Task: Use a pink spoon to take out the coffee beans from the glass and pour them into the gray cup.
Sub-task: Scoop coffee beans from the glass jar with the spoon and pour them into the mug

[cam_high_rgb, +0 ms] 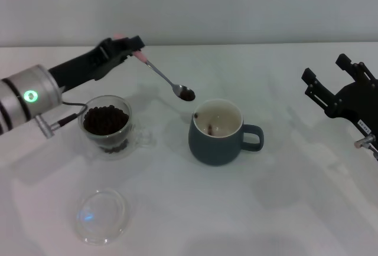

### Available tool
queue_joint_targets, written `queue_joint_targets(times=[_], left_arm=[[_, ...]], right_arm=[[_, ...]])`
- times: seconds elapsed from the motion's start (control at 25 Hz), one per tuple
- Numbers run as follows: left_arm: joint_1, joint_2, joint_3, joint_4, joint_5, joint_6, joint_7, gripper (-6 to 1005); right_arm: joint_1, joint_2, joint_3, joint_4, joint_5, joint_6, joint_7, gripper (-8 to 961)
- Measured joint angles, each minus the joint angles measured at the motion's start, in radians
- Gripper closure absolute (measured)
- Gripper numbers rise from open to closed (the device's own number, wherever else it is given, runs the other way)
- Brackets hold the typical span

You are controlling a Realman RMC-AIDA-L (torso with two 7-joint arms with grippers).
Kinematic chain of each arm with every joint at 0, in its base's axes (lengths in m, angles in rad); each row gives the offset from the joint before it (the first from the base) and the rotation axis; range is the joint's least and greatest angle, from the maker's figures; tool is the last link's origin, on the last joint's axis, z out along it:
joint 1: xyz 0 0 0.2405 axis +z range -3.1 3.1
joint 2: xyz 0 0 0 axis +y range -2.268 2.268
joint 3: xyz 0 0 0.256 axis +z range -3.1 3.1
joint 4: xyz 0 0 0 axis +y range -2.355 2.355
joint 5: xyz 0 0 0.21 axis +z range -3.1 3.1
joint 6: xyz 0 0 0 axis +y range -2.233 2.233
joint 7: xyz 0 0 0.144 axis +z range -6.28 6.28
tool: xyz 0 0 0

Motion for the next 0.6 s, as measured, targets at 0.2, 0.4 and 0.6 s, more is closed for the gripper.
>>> queue_joint_targets(times=[0.2,0.4,0.6], left_arm=[[-0.052,-0.002,0.035,-0.035,0.004,0.044,0.079,865],[-0.096,-0.003,0.158,-0.036,0.004,0.061,0.099,865],[-0.116,-0.006,0.234,-0.025,0.001,0.084,0.113,867]], right_arm=[[-0.006,0.000,-0.003,0.000,0.000,0.000,0.000,105],[-0.015,0.000,-0.004,0.000,0.000,0.000,0.001,105],[-0.022,0.000,-0.005,0.000,0.000,-0.002,0.004,105]])
